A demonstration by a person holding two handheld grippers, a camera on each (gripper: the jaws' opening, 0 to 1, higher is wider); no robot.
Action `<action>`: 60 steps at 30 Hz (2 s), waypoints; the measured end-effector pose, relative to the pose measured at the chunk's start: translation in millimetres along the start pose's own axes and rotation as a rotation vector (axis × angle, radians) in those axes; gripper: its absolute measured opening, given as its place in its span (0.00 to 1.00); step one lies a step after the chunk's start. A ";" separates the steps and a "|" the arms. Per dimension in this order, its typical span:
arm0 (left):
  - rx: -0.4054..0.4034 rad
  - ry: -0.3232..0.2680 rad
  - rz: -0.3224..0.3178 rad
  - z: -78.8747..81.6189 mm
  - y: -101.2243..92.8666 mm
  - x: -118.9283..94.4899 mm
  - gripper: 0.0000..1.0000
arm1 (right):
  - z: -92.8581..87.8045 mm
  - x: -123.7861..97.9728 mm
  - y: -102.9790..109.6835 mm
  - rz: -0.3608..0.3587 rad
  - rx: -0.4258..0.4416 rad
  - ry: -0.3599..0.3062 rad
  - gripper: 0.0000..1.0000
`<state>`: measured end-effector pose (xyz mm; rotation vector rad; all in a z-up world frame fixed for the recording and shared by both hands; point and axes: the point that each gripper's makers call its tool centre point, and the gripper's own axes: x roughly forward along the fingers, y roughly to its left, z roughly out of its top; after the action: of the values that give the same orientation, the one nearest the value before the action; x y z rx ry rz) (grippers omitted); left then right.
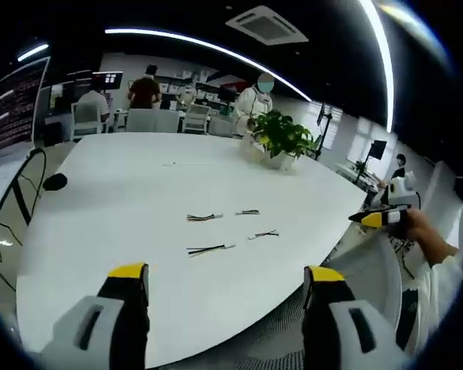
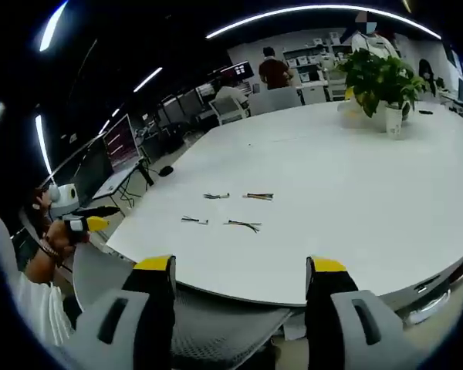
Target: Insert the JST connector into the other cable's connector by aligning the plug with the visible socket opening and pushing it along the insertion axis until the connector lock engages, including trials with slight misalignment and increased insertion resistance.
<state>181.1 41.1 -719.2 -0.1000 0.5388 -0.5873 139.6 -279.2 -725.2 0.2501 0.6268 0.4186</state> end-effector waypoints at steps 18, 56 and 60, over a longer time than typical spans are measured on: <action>-0.033 -0.035 0.099 -7.2 19.4 -31.0 0.80 | 0.9 6.3 7.4 0.040 -0.020 0.015 0.65; -0.041 -0.011 0.110 -7.9 29.8 -19.9 0.81 | 2.2 17.3 -2.5 -0.008 -0.042 0.053 0.61; -0.052 -0.015 0.110 -6.8 30.9 -17.4 0.81 | 3.8 19.4 -2.3 -0.001 -0.030 0.047 0.60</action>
<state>181.0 76.8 -724.5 -0.1232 0.5411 -0.4657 156.7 -272.8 -733.0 0.2117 0.6665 0.4339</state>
